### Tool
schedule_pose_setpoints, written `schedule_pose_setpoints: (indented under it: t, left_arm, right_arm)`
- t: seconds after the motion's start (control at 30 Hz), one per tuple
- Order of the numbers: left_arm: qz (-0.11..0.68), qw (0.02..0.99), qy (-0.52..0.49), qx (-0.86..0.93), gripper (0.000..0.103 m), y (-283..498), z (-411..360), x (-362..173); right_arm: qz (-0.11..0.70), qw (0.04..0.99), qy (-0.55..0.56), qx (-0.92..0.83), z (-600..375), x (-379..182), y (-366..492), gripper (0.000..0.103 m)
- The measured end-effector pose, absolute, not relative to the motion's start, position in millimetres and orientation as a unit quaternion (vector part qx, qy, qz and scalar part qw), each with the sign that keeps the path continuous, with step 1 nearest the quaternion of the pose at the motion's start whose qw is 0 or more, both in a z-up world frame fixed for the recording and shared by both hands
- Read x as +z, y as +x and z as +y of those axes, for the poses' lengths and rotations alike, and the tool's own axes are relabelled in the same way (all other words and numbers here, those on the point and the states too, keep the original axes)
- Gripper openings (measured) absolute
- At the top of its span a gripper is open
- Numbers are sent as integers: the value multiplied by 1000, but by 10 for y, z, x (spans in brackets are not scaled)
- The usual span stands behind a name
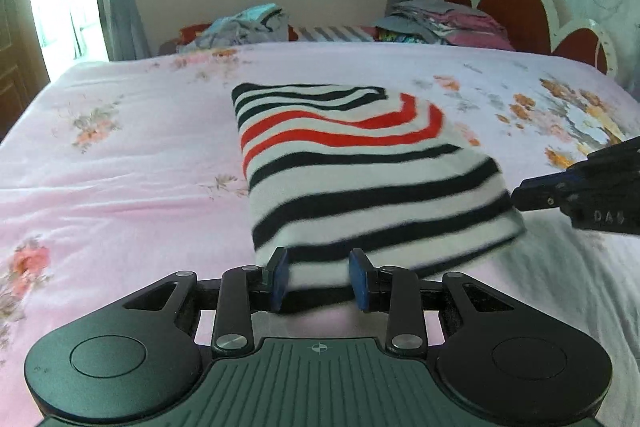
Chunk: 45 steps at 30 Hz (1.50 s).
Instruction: Fold small clothes
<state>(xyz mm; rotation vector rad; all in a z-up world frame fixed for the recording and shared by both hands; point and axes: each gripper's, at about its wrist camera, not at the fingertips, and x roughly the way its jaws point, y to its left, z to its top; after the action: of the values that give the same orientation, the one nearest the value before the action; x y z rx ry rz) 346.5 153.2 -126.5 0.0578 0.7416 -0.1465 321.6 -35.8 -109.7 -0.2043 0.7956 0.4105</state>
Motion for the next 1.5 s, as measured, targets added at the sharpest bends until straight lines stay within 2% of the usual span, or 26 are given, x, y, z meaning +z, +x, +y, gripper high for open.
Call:
schedule_pose_setpoints:
  t: [0.1, 0.13, 0.2, 0.23, 0.27, 0.3, 0.7, 1.13, 1.5]
  left_arm:
    - [353, 933, 35, -68, 33, 3230, 1458, -1195]
    - [351, 934, 33, -66, 35, 3150, 1439, -1165]
    - [345, 936, 29, -62, 64, 2962, 1394, -1087]
    - [335, 940, 30, -60, 93, 2869, 1376, -1045]
    - [320, 945, 32, -56, 103, 2750, 1352, -992]
    - [308, 949, 37, -54, 103, 2640, 1324, -940]
    - [279, 960, 16, -19, 103, 1803, 1222, -481]
    - [234, 972, -6, -16, 103, 1001, 1064, -42]
    - [212, 977, -6, -14, 103, 742, 922, 123]
  right_arm:
    - [379, 903, -79, 188, -503, -1029, 2987, 11]
    - [378, 905, -72, 181, -546, -1004, 2912, 17]
    - [371, 913, -51, 162, -658, -945, 2729, 44]
    - [363, 918, -44, 156, -707, -915, 2641, 75]
    - [354, 923, -39, 149, -748, -883, 2543, 96]
    - [345, 927, -35, 141, -793, -847, 2436, 101]
    - [325, 938, 13, 117, -1112, -439, 1621, 103]
    - [286, 951, 16, 114, -1267, -86, 962, 103]
    - [260, 958, 0, 122, -1279, 65, 729, 103]
